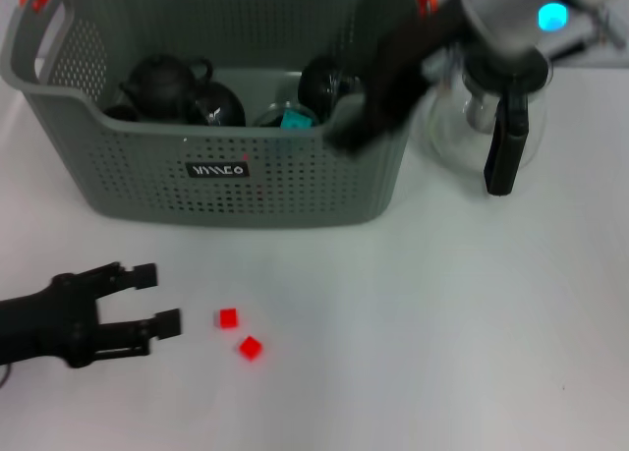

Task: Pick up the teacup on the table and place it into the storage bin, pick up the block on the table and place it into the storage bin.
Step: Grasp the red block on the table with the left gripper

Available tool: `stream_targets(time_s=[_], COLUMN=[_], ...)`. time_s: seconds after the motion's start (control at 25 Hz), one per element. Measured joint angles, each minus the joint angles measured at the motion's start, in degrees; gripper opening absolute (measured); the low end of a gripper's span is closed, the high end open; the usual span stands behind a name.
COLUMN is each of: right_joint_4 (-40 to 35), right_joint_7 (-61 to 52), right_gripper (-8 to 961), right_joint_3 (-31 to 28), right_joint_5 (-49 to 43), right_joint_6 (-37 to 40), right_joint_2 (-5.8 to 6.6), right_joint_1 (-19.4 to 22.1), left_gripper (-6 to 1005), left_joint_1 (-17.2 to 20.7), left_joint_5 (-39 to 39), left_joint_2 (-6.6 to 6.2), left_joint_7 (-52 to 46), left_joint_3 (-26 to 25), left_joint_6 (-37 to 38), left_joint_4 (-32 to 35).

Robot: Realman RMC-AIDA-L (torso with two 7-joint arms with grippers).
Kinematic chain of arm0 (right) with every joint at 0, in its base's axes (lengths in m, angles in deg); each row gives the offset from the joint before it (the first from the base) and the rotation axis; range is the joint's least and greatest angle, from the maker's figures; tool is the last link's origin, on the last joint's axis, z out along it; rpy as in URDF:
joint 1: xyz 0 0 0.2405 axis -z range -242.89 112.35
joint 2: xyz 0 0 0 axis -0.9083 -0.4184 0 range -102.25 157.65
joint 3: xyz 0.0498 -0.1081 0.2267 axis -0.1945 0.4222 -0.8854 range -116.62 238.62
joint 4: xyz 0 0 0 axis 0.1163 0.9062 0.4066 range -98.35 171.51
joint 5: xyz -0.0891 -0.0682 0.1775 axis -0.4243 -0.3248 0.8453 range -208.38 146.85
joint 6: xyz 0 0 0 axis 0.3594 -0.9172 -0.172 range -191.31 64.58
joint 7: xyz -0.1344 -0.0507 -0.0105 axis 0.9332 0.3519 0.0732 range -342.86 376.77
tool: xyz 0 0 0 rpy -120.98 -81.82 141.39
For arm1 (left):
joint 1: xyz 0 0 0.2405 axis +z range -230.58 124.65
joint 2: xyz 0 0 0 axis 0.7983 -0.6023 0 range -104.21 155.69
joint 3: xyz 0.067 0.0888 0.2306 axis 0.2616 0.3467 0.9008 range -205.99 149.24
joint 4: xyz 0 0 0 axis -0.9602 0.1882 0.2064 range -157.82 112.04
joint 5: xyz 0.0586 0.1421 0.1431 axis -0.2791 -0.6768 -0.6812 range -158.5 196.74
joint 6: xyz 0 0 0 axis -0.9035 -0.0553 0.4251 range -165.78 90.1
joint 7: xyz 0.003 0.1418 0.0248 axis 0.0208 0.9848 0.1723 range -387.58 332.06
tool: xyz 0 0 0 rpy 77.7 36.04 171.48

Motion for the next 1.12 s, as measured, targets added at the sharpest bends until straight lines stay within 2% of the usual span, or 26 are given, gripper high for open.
stream_targets(time_s=[0.08,0.16,0.32,0.52,0.72,0.88,1.0,1.12], right_joint_4=[0.37,0.44,1.32,4.98,12.63,18.05,20.05,20.70], right_joint_7=[0.13,0.14,0.11,-0.05,-0.12,1.67,2.86,3.23], right_gripper=[825,825,826,826,826,822,818,799], right_joint_3=[2.19,4.90,10.68,14.91,19.43,26.96,32.77,35.59], right_joint_5=[1.50,2.70,3.55,6.25,12.34,14.10,13.88,13.95], right_joint_6=[2.51,3.37,4.50,2.68,-4.67,-12.28,-18.41,-22.35], right_joint_2=[-0.13,-0.13,-0.14,-0.37,-0.48,-0.50,-0.61,-0.69], right_joint_1=[0.81,1.83,2.89,2.96,2.45,1.18,0.41,0.23], left_gripper=[937,937,937,937,937,936,936,936], left_joint_1=[0.88,1.81,2.79,2.92,2.55,2.47,2.43,2.41], left_joint_5=[0.09,0.15,-0.11,-0.35,-0.42,-0.43,-0.44,-0.43], left_joint_2=[-1.06,-1.47,-1.20,-0.79,-0.42,-0.20,-0.01,0.19], left_joint_7=[-0.01,-0.01,0.29,0.35,0.37,0.37,0.39,0.45], left_joint_3=[-1.44,-4.18,-7.66,-7.37,-7.37,-7.66,-7.66,-7.70], left_joint_6=[2.98,5.06,7.13,6.86,6.75,6.72,6.71,6.60], left_joint_4=[-0.10,-0.30,-0.52,-0.54,-0.52,-0.46,-0.47,-0.52])
